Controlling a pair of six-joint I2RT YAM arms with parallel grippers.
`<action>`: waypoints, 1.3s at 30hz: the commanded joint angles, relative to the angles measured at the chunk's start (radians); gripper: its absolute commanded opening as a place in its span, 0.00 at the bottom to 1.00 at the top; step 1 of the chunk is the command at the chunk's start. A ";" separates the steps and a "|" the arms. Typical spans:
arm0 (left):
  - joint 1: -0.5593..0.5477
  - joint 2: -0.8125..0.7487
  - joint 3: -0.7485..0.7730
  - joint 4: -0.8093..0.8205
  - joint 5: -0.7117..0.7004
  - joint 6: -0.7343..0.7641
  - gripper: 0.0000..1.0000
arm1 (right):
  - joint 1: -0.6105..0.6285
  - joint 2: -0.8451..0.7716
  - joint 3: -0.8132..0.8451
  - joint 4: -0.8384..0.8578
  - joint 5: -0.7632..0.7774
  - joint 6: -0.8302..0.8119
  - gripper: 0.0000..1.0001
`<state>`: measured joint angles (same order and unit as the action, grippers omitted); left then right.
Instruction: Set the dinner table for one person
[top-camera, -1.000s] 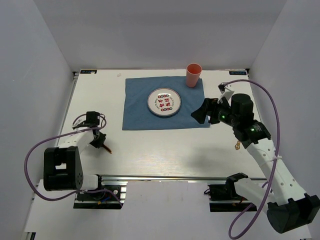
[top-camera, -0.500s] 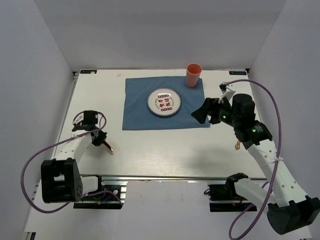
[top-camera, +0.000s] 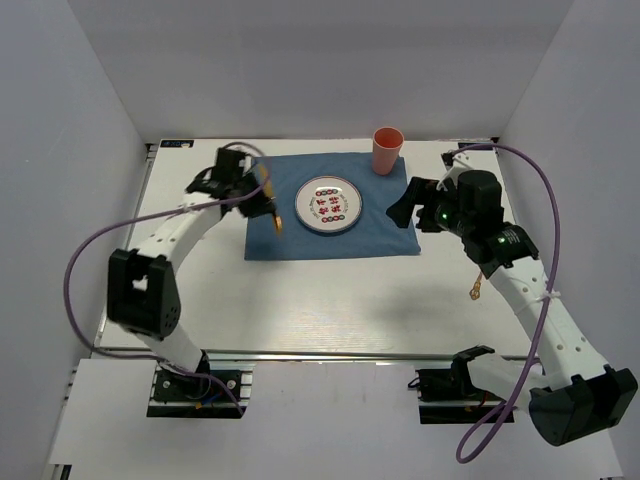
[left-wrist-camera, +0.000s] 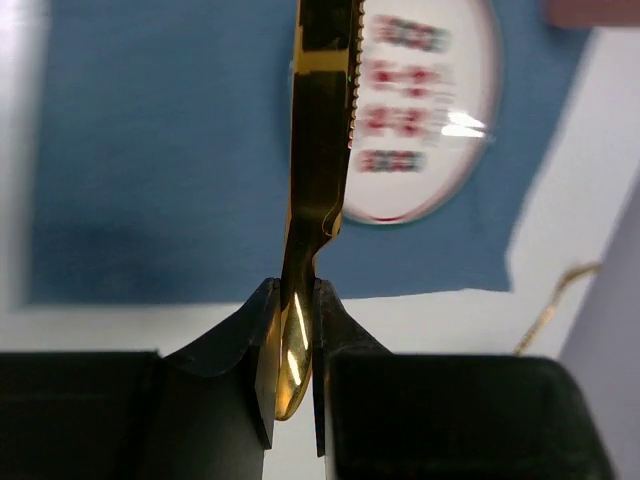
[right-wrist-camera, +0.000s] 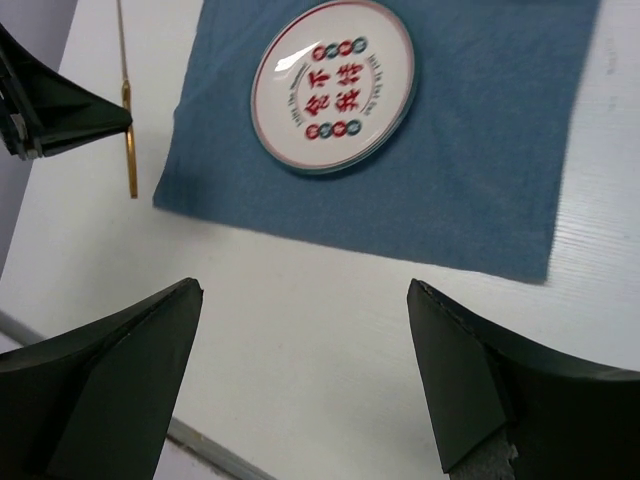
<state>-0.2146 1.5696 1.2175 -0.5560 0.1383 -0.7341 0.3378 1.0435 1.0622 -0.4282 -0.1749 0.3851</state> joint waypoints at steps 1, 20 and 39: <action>-0.176 0.120 0.219 -0.001 0.047 -0.014 0.00 | -0.008 -0.005 0.085 -0.046 0.159 0.035 0.89; -0.516 0.833 0.998 0.033 0.090 -0.151 0.00 | -0.017 -0.134 0.168 -0.225 0.333 0.021 0.89; -0.516 0.963 1.018 0.194 0.067 -0.271 0.00 | -0.017 -0.192 0.136 -0.279 0.324 -0.018 0.89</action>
<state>-0.7288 2.5404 2.1952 -0.4049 0.1986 -0.9833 0.3244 0.8703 1.2114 -0.7086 0.1440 0.3840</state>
